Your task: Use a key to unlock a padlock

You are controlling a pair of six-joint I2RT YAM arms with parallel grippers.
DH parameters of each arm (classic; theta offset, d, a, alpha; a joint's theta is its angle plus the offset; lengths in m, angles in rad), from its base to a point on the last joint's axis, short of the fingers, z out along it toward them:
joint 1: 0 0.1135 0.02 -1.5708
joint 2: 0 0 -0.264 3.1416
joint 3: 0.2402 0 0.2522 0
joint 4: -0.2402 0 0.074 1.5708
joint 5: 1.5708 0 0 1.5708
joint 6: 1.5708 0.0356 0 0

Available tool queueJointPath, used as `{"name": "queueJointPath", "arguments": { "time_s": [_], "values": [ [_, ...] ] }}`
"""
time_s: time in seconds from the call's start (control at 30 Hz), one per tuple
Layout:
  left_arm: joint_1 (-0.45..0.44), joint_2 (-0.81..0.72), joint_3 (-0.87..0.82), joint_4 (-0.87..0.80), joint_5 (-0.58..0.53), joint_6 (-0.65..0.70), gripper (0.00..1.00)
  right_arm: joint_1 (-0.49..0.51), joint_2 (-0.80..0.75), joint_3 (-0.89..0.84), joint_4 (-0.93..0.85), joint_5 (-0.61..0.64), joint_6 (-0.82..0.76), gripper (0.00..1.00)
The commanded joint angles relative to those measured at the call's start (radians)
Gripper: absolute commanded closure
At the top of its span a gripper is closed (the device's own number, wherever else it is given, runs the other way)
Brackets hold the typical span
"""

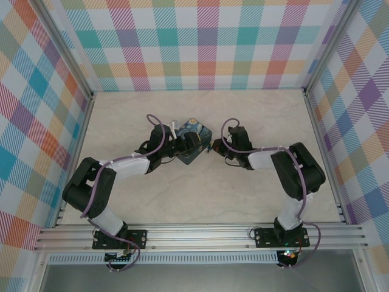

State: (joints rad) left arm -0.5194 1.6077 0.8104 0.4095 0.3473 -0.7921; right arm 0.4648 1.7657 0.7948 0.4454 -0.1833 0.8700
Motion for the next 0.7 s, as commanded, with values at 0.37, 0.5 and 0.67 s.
{"name": "queueJointPath", "arguments": {
  "time_s": [0.37,0.5,0.67],
  "values": [
    [0.103,-0.308,0.03,-0.306,-0.079,0.128,0.04,-0.048,-0.235,-0.028,-0.593,-0.427,-0.335,0.94],
    [0.14,-0.367,-0.018,-0.327,-0.095,0.128,0.04,-0.045,-0.229,-0.139,-0.47,-0.425,-0.236,0.92],
    [0.213,-0.398,-0.06,-0.364,-0.099,0.143,0.02,-0.044,-0.184,-0.128,-0.518,-0.403,-0.274,0.86]
  ]
}}
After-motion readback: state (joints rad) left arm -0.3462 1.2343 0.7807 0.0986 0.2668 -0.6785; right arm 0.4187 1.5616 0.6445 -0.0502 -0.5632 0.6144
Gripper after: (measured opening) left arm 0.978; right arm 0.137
